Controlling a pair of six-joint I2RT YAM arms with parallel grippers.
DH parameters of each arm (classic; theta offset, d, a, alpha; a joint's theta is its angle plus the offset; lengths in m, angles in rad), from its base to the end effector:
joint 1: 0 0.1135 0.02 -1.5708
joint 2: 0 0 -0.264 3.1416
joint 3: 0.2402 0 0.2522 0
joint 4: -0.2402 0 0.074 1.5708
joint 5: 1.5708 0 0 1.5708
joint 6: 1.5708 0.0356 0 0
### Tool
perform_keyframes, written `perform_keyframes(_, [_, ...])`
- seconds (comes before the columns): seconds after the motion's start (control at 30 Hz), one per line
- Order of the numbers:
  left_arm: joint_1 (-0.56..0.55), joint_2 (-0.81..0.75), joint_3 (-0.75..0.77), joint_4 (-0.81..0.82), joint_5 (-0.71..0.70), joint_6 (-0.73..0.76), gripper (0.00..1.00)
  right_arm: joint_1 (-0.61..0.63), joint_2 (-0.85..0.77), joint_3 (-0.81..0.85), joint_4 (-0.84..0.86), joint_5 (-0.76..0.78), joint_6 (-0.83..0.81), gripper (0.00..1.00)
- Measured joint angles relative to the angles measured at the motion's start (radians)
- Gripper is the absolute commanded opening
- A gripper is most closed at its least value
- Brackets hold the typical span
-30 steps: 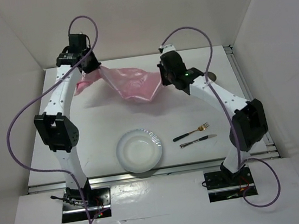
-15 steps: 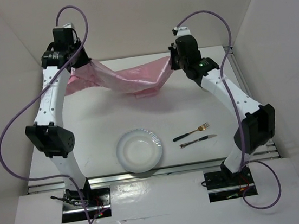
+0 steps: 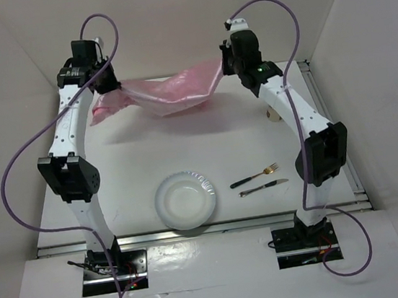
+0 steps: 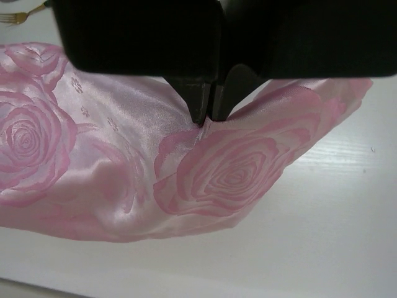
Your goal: Set the dinner table for one person
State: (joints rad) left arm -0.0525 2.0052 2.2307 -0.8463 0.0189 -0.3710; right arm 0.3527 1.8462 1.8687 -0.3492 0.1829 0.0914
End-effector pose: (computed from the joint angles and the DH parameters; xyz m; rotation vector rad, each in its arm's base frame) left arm 0.4449 -0.0241 0.4025 -0.3388 2.1772 -0.2585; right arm 0.4138 0.1454 0.3981 -0.1230 1.8899 0.1294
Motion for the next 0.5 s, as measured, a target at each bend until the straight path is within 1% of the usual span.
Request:
perform_keyframes(0.1, [0.001,-0.045,-0.073,-0.006,0.013,0.008,0.00,0.000,-0.090,-0.153,0.014,-0.005,0.008,0.00])
perform_keyframes(0.23, [0.000,-0.122,-0.193,-0.021,0.017,0.027,0.00,0.000,-0.271,-0.402,0.022,-0.021,0.034,0.00])
perform_keyframes(0.3, [-0.002,-0.126,-0.199,-0.034,0.022,0.031,0.00,0.007,-0.358,-0.508,0.040,-0.038,0.042,0.10])
perform_keyframes(0.37, [-0.002,-0.087,-0.165,-0.042,0.040,0.032,0.00,0.011,-0.429,-0.601,0.052,-0.057,0.046,0.19])
perform_keyframes(0.4, [-0.002,-0.037,-0.096,-0.060,0.057,0.032,0.28,0.013,-0.446,-0.630,0.060,-0.070,0.046,0.37])
perform_keyframes(0.43, [-0.002,0.025,-0.016,-0.060,0.071,0.037,0.44,0.016,-0.450,-0.647,0.068,-0.080,0.045,0.50])
perform_keyframes(0.5, [-0.002,0.188,0.188,-0.064,0.092,0.035,0.69,0.022,-0.425,-0.650,0.070,-0.105,0.038,0.67])
